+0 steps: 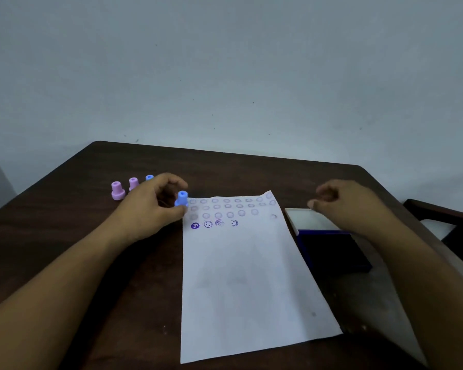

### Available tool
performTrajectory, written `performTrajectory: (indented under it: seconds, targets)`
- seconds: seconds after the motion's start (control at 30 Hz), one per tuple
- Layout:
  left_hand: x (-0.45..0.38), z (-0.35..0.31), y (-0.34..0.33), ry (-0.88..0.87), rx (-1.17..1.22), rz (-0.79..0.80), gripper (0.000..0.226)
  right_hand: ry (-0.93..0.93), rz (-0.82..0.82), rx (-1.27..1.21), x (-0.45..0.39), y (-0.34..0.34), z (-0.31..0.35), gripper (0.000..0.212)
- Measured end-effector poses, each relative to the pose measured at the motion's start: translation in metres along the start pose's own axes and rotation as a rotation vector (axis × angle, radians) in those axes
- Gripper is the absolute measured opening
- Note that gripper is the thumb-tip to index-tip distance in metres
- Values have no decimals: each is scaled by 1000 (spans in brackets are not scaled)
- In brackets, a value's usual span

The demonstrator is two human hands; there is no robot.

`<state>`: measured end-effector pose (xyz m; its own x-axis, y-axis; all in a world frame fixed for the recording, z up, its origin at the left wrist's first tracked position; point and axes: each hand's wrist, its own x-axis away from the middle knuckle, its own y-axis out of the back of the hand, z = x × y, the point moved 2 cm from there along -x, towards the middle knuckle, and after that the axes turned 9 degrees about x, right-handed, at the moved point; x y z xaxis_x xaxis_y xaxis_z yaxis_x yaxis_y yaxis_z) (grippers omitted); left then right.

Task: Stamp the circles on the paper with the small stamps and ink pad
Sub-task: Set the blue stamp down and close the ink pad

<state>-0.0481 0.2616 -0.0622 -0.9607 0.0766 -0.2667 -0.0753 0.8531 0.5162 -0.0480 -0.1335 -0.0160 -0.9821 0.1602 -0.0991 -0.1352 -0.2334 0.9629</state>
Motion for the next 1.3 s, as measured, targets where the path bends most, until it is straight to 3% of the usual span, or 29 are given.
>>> performTrajectory:
  seconds: [0.07, 0.2, 0.37, 0.63, 0.77, 0.93, 1.07, 1.3]
  targets:
    - [0, 4, 3, 10, -119, 1, 35, -93, 92, 157, -5, -2, -22, 55]
    - [-4, 15, 9, 96, -190, 41, 13, -194, 196, 266, -8, -5, -44, 48]
    - [-4, 14, 13, 162, -262, 86, 9, -222, 142, 141, -7, -5, -55, 23]
    - [-2, 12, 16, 167, -303, 117, 9, -374, 254, -160, -7, -1, -48, 14]
    - [0, 9, 18, 155, -301, 138, 15, -375, 214, -271, -3, 4, -59, 6]
    - [2, -22, 28, -35, -301, 15, 18, -371, 174, -482, 9, 1, -80, 5]
    - [30, -50, 16, -168, -491, 118, 14, -307, 149, -640, 18, -3, -89, 21]
    - [108, -77, -30, -320, -443, 318, 31, -247, 95, -766, 18, -5, -100, 24]
